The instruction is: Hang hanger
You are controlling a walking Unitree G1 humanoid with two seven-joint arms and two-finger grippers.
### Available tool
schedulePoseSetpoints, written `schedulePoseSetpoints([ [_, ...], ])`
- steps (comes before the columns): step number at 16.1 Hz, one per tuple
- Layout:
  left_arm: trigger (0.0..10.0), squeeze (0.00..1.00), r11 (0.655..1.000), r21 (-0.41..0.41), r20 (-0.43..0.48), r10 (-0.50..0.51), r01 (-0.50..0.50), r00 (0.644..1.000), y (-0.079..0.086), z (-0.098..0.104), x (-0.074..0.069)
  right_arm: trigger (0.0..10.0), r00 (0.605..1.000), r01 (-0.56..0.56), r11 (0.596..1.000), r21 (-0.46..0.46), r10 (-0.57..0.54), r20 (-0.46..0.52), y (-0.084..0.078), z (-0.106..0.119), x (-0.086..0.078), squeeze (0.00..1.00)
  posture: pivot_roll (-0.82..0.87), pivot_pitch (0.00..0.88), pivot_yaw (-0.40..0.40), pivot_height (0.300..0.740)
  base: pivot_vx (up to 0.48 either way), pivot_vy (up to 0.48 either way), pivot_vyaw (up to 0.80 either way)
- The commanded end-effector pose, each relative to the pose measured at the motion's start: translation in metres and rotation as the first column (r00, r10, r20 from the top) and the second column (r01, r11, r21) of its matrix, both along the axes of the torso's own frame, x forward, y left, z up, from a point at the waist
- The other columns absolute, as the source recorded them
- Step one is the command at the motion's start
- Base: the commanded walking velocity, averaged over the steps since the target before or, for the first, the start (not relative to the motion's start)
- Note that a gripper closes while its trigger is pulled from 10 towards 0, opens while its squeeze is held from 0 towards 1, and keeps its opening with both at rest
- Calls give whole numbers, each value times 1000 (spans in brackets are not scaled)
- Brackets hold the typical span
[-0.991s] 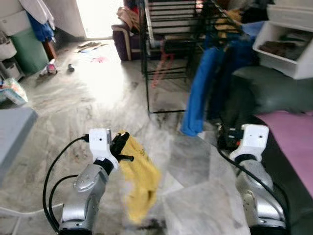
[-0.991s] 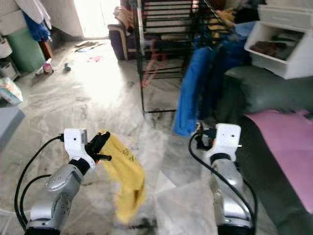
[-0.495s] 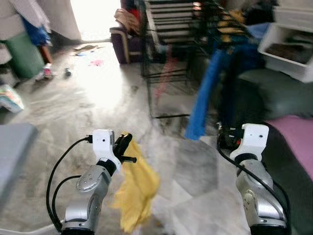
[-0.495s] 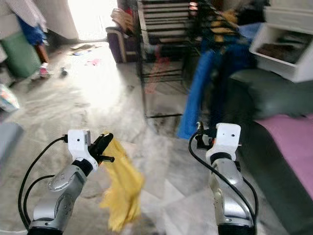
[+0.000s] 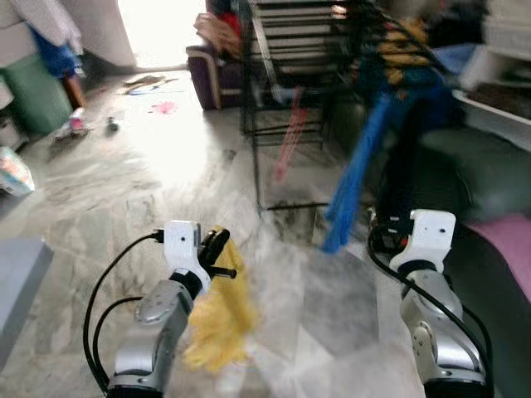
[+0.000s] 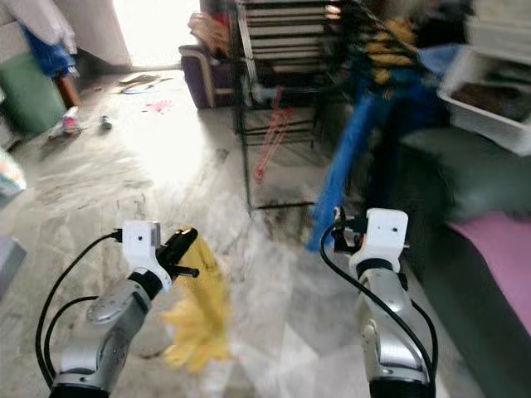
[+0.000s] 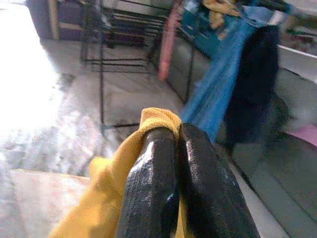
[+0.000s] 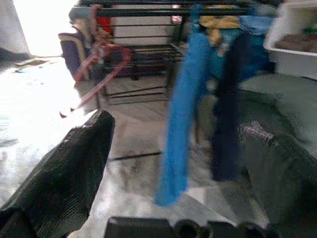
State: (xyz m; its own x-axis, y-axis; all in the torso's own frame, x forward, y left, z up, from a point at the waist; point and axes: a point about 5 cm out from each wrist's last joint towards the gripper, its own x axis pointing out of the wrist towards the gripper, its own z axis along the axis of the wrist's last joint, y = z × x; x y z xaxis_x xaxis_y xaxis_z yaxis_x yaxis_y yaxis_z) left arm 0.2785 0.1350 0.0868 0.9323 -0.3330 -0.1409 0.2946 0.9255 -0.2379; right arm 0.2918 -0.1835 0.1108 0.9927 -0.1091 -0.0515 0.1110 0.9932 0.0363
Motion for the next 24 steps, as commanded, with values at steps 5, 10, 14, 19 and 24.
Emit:
schedulePoseSetpoints([
  [5,10000,0,1000,8,26,11,-11,1000,1,9,5,10000,1000,-19,1000,-3,19,17,5,4,2,0,10,13,14,740,375,251,0],
  [10,10000,0,1000,7,8,8,-9,1000,-1,8,6,10000,1000,-23,1000,-4,23,15,6,4,3,0,10,11,13,740,127,418,0],
  [14,10000,0,1000,28,40,-5,4,999,-1,11,8,10000,1000,-24,1000,-3,24,14,6,3,4,0,9,9,14,740,64,451,0],
  [19,10000,0,998,66,42,-16,13,999,-2,10,8,10000,1000,10,1000,1,-10,6,4,2,-6,0,9,8,15,740,294,378,0],
  [24,10000,0,986,142,114,66,-82,991,18,12,-10,10000,999,38,999,3,-38,-35,-3,-7,-33,0,1,10,28,740,125,130,0],
])
